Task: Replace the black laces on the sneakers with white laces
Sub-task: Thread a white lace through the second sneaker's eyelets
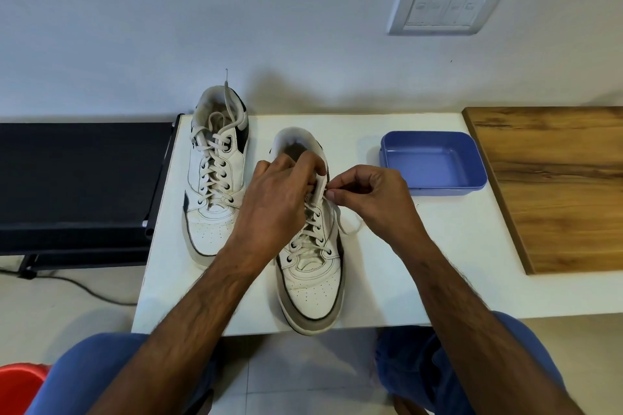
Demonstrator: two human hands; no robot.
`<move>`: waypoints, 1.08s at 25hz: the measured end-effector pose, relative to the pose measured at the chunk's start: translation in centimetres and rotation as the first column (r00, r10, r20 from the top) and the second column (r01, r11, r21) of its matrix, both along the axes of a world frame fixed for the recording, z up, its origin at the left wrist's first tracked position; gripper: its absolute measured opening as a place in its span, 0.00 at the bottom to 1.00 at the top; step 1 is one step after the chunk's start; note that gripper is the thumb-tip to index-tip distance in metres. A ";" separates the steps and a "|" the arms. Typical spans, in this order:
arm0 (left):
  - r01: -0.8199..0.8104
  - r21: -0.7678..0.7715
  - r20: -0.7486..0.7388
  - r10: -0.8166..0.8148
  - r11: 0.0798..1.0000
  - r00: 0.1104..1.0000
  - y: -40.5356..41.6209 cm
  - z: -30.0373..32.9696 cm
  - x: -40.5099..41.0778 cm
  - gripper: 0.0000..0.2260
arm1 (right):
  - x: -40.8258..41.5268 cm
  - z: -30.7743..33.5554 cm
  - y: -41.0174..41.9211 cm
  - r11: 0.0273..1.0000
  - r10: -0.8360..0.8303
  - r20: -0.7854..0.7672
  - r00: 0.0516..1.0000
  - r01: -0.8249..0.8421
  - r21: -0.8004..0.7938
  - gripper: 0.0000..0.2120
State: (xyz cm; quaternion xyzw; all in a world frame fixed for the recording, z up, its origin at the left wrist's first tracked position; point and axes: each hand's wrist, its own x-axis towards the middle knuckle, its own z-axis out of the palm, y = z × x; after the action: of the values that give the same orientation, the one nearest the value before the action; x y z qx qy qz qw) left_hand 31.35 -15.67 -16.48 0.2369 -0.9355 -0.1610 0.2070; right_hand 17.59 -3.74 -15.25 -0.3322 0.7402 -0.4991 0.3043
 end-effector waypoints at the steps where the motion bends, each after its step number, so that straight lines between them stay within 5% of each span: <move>1: 0.001 0.021 -0.007 -0.001 1.000 1.000 -0.1 -0.1 0.0 0.24 | 0.0 0.0 0.0 1.000 0.002 0.000 1.000 -0.002 -0.003 0.06; 9: 0.102 0.330 -0.059 -0.088 0.939 0.994 -1.2 -0.4 1.7 0.18 | 0.1 -0.4 -0.5 0.995 0.075 -0.111 0.991 -0.068 0.069 0.04; 11: 0.070 0.328 -0.056 -0.055 0.942 0.997 -1.1 -0.7 1.5 0.21 | 0.1 -0.5 -0.4 0.995 0.087 -0.101 0.991 -0.081 0.066 0.04; 17: 0.037 0.346 -0.101 -0.002 0.937 0.995 -0.8 -1.0 1.2 0.21 | -0.5 -0.8 -0.2 1.000 0.015 0.240 0.971 -0.013 -0.010 0.02; 22: 0.066 0.343 -0.092 -0.036 0.937 0.995 -1.2 -1.0 1.4 0.24 | -0.2 -1.1 -0.3 0.997 0.071 0.155 0.985 -0.069 -0.018 0.09; 27: 0.050 0.330 -0.079 -0.025 0.943 0.997 -1.2 -1.0 1.3 0.21 | 0.1 -1.6 -0.6 0.999 -0.009 0.108 0.994 0.014 -0.044 0.04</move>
State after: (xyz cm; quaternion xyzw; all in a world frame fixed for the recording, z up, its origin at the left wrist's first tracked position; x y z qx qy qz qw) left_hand 32.65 -16.84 -17.45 0.2444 -0.8912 -0.3286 0.1952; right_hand 17.74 -4.35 -16.83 -0.3072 0.7133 -0.5344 0.3337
